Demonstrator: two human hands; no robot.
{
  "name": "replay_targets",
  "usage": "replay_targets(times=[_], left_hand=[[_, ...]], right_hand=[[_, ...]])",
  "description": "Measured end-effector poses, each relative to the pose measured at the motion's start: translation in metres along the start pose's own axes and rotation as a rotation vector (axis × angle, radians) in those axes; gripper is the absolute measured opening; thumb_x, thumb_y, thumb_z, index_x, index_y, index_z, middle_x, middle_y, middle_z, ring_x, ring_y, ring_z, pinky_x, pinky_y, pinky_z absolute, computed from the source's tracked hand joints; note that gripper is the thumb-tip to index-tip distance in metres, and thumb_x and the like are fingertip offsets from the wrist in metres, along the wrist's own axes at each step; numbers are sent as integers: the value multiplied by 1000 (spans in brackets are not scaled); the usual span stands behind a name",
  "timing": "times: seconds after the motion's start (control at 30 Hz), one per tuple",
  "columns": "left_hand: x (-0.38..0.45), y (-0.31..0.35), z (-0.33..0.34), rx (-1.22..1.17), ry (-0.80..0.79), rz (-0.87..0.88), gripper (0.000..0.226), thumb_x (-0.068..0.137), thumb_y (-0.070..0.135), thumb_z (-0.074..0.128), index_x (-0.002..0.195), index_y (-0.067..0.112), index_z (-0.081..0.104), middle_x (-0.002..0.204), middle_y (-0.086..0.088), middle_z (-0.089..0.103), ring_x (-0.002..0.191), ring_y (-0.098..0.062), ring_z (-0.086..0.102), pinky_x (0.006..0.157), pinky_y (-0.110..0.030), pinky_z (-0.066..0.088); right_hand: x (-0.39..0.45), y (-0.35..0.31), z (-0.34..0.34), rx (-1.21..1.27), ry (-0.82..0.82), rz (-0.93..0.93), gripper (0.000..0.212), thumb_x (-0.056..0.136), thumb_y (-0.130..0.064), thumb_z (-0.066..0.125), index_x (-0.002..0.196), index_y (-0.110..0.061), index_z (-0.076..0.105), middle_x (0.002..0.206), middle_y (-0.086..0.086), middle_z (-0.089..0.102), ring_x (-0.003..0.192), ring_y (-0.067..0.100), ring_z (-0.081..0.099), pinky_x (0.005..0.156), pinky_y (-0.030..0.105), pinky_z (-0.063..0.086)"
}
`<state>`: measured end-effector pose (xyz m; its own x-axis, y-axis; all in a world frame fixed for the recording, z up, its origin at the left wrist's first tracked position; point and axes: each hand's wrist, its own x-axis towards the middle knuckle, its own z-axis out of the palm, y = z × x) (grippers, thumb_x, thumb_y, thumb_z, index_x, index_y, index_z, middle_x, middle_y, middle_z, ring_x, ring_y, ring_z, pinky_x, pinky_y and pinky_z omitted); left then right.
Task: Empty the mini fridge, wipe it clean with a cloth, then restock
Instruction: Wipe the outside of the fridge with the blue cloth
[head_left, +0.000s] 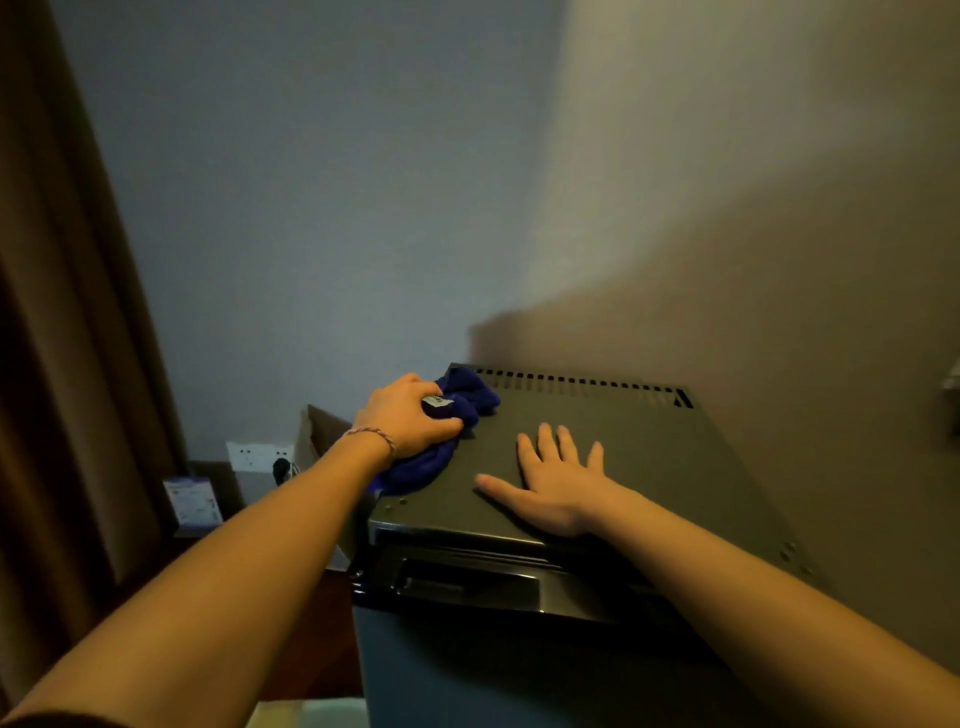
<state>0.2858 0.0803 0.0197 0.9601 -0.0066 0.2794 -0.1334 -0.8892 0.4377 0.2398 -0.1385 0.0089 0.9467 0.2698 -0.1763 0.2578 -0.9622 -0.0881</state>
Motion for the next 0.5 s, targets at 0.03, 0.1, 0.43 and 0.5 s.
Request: replay_targets(times=[0.03, 0.1, 0.43, 0.5], left_hand=[[2, -3, 1, -80, 10, -13, 32, 80, 50, 72, 96, 23, 69, 99, 1, 59, 92, -25, 59, 81, -39, 52], [7, -12, 5, -274, 6, -50, 21, 79, 41, 75, 80, 21, 66, 82, 2, 63, 81, -23, 61, 73, -36, 52], [62, -37, 29, -696, -17, -185, 45, 81, 39, 75, 121, 23, 62, 121, -5, 64, 106, -28, 60, 86, -35, 50], [76, -37, 32, -708, -6, -181, 53, 86, 43, 72, 131, 20, 59, 127, -6, 61, 113, -29, 58, 83, -30, 45]], right_hand=[[1, -6, 0, 5, -2, 28, 109, 82, -90, 14, 161, -18, -5, 167, 13, -15, 153, 33, -18, 118, 66, -9], [7, -21, -1, 3, -12, 90, 112, 79, -93, 12, 161, -17, -5, 167, 15, -16, 153, 36, -18, 117, 68, -9], [46, -88, 3, -13, 38, 241, 122, 74, -96, 14, 160, -12, -6, 166, 19, -14, 152, 40, -17, 115, 71, -9], [55, -94, 3, -8, 39, 252, 122, 75, -96, 16, 160, -12, -6, 166, 19, -14, 151, 41, -18, 115, 71, -8]])
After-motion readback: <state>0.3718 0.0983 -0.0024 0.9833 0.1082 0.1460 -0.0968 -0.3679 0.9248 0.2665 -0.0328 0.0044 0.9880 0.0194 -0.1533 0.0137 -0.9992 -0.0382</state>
